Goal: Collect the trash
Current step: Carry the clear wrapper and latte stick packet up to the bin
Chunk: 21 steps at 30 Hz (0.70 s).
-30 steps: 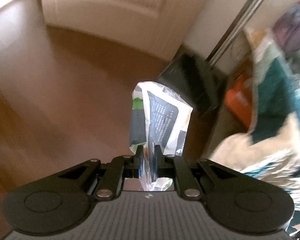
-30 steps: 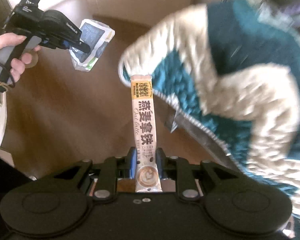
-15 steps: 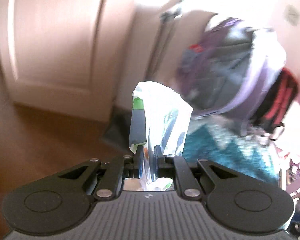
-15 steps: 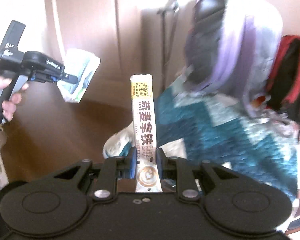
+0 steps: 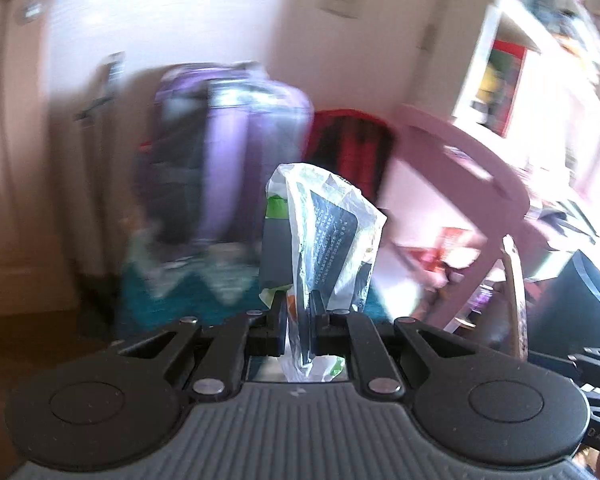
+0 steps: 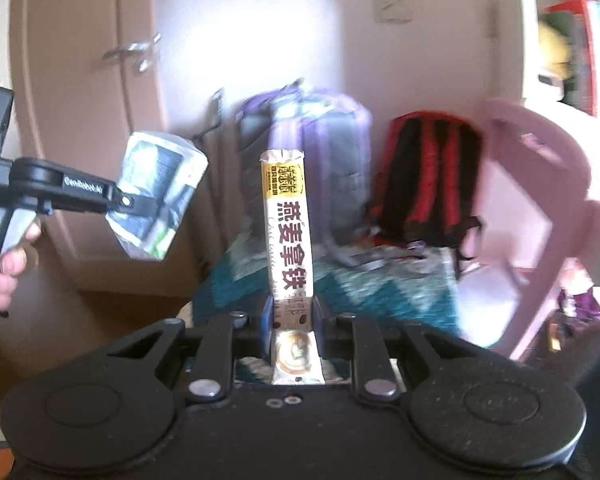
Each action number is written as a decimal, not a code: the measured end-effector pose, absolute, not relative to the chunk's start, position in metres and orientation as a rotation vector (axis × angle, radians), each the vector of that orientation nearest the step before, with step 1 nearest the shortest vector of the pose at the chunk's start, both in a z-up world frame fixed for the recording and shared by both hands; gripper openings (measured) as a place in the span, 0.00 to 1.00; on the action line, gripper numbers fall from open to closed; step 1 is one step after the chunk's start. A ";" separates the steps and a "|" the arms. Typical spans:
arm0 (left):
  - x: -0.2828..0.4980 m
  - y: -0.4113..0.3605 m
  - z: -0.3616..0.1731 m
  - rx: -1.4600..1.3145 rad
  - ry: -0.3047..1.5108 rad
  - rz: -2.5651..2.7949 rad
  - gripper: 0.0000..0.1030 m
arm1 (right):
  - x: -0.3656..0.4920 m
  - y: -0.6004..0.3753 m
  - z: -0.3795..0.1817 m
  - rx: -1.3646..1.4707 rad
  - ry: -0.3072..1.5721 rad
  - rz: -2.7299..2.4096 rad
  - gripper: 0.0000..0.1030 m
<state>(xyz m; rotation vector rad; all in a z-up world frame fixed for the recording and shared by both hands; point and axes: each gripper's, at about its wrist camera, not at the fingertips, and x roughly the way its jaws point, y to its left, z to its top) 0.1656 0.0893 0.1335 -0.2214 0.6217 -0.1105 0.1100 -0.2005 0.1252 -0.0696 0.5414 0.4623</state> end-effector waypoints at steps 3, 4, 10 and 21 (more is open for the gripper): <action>0.173 0.037 0.147 -0.193 0.608 -0.191 0.10 | 0.096 -0.234 0.139 -0.052 0.511 0.404 0.19; 0.174 0.022 0.151 -0.183 0.605 -0.215 0.10 | 0.092 -0.245 0.143 -0.048 0.500 0.381 0.19; 0.173 -0.071 0.185 -0.109 0.573 -0.360 0.10 | 0.082 -0.308 0.162 -0.016 0.455 0.228 0.19; 0.194 -0.228 0.222 0.001 0.549 -0.577 0.10 | 0.071 -0.429 0.197 0.066 0.376 -0.018 0.19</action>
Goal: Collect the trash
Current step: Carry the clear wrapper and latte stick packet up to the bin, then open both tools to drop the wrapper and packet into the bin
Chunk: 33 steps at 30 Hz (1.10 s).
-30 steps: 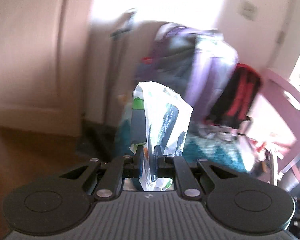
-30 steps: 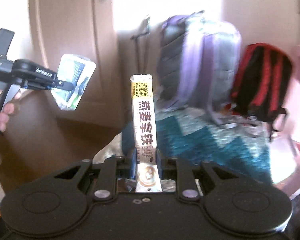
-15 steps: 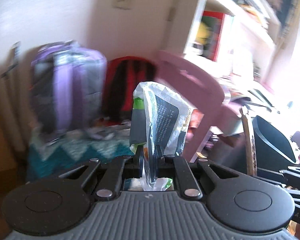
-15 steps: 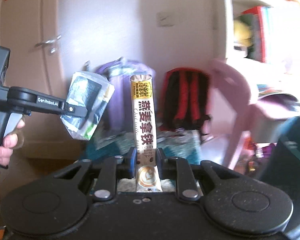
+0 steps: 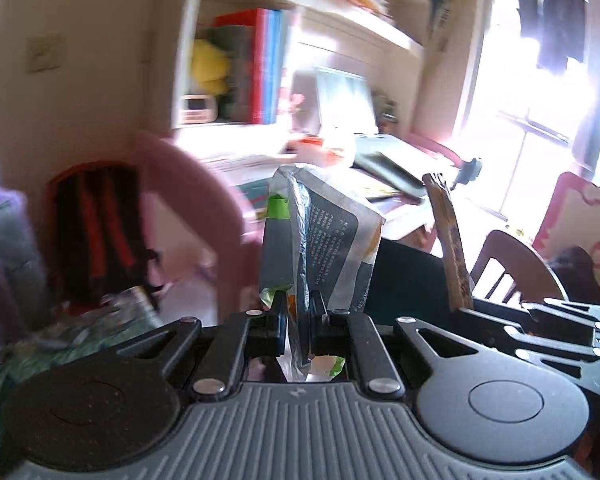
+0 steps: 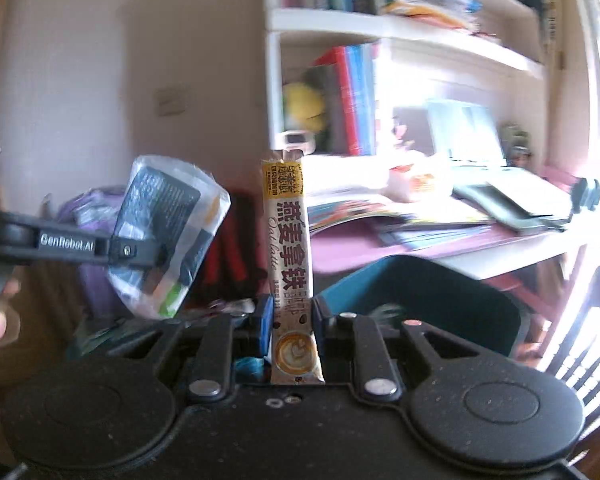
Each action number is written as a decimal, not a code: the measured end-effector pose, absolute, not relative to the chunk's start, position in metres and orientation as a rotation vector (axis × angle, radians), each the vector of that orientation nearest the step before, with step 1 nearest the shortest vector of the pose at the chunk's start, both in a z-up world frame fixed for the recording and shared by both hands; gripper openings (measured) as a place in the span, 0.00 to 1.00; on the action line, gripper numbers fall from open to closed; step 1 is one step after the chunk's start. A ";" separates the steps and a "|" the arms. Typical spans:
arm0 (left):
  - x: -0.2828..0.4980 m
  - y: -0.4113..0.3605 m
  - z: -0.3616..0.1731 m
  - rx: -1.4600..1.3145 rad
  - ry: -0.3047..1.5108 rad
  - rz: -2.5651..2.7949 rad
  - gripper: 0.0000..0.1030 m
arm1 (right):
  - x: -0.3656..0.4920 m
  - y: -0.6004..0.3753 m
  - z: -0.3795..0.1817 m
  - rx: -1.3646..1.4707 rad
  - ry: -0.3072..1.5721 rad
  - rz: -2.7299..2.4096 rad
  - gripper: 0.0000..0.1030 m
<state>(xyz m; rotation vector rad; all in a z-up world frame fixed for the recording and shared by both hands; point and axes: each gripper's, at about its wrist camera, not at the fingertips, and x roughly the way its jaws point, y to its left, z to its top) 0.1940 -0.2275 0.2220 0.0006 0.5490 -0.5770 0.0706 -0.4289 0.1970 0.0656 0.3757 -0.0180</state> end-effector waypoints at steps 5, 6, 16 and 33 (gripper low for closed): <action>0.200 -0.291 0.224 0.051 0.553 -0.648 0.10 | 0.072 -0.472 0.198 0.096 0.357 -0.106 0.19; 0.201 -0.303 0.222 0.062 0.556 -0.659 0.10 | 0.074 -0.481 0.196 0.105 0.360 -0.119 0.19; 0.241 -0.382 0.193 0.117 0.661 -0.685 0.10 | 0.101 -0.534 0.159 0.164 0.453 -0.188 0.19; 0.285 -0.442 0.119 0.323 0.852 -0.630 0.10 | 0.140 -0.538 0.120 0.127 0.664 -0.196 0.19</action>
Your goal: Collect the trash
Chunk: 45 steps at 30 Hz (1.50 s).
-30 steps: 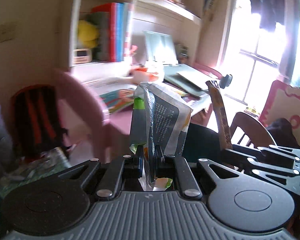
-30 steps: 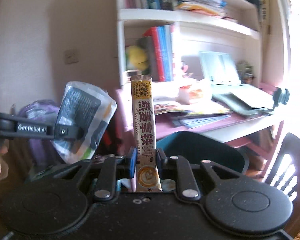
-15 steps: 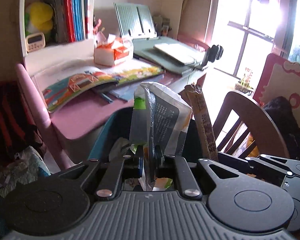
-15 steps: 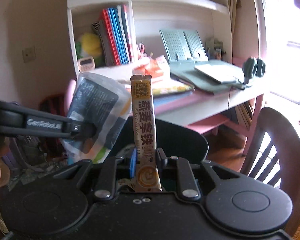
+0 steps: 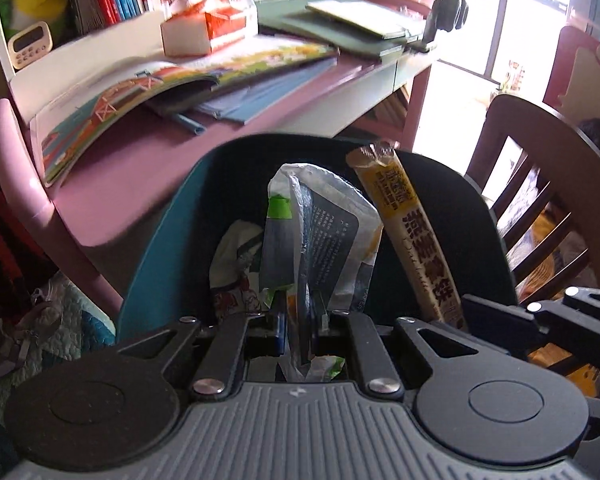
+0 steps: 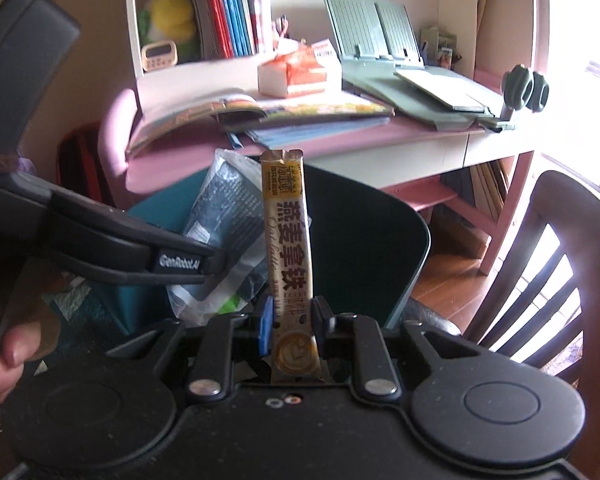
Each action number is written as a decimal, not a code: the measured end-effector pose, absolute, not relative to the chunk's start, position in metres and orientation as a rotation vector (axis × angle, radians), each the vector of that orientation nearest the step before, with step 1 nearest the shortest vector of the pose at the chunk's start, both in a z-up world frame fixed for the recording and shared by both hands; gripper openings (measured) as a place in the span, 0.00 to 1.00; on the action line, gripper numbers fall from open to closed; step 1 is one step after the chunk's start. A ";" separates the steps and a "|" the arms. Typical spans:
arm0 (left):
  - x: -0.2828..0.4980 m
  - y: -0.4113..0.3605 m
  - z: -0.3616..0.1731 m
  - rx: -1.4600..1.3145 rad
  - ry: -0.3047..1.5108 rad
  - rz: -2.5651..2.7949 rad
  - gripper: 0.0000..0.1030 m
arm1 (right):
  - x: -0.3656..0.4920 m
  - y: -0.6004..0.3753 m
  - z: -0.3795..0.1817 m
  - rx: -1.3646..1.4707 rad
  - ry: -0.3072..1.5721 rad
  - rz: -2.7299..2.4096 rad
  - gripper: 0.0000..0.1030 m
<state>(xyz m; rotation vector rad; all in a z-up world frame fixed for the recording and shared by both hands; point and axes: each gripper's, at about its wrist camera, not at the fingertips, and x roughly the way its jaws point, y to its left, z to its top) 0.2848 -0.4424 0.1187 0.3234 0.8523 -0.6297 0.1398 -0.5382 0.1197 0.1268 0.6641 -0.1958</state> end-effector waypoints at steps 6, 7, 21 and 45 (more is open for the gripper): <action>0.293 -0.452 0.098 0.374 0.910 -0.605 0.11 | 0.147 -0.539 0.112 0.129 0.702 -0.190 0.20; 0.294 -0.452 0.095 0.376 0.918 -0.608 0.11 | 0.147 -0.538 0.112 0.124 0.702 -0.189 0.21; 0.280 -0.438 0.107 0.323 0.890 -0.632 0.54 | 0.130 -0.535 0.124 0.123 0.657 -0.195 0.31; 0.203 -0.345 0.182 0.204 0.673 -0.679 0.72 | 0.052 -0.504 0.190 0.145 0.481 -0.105 0.55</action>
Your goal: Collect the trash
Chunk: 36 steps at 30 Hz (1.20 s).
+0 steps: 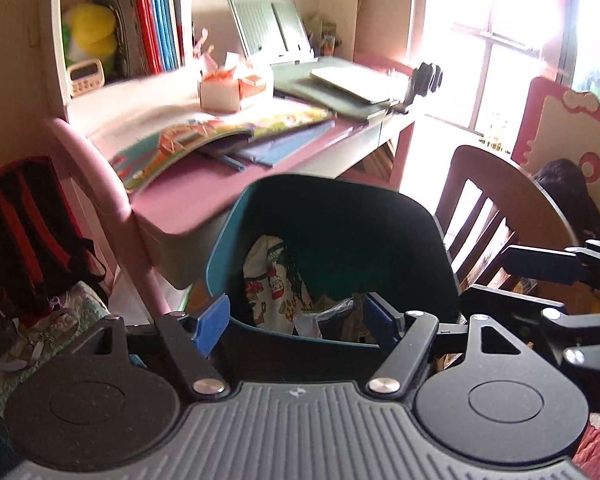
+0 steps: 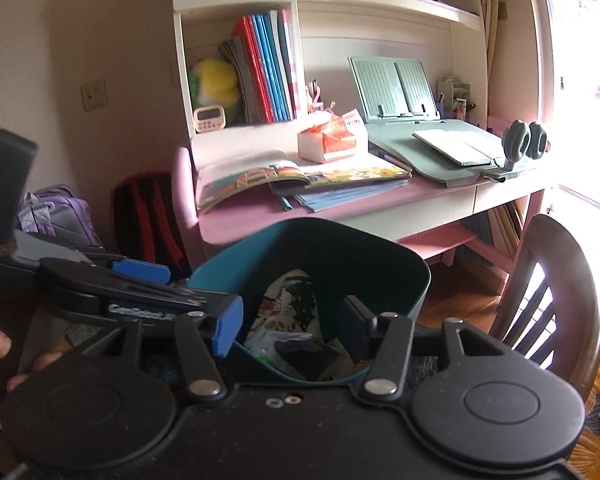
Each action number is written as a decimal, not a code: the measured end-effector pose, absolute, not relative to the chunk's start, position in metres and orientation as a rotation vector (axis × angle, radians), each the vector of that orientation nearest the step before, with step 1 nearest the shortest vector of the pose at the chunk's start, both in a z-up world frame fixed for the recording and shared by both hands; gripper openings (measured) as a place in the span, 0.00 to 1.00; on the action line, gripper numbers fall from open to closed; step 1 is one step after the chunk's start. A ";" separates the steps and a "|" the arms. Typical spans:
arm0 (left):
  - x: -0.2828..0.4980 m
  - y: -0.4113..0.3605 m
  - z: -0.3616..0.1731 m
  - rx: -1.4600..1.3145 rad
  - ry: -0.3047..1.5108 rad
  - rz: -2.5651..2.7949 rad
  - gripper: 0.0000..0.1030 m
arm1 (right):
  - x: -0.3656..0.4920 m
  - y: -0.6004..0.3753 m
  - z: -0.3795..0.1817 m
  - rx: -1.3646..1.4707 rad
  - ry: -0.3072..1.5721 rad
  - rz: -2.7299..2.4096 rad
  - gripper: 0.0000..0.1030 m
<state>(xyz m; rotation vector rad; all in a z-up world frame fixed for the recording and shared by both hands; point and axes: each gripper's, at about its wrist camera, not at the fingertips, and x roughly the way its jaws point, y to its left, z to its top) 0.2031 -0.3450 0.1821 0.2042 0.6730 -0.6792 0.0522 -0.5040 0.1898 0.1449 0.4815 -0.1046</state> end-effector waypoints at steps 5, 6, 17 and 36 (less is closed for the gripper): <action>0.185 -0.327 0.194 0.183 0.627 -0.693 0.79 | 0.042 -0.497 0.198 0.146 0.463 -0.093 0.57; 0.182 -0.323 0.195 0.177 0.622 -0.696 0.79 | 0.040 -0.495 0.199 0.146 0.460 -0.094 0.57; 0.158 -0.290 0.200 0.111 0.569 -0.714 0.97 | 0.021 -0.475 0.206 0.131 0.451 -0.090 0.59; 0.140 -0.270 0.199 0.092 0.566 -0.753 0.97 | 0.008 -0.462 0.210 0.129 0.443 -0.113 0.59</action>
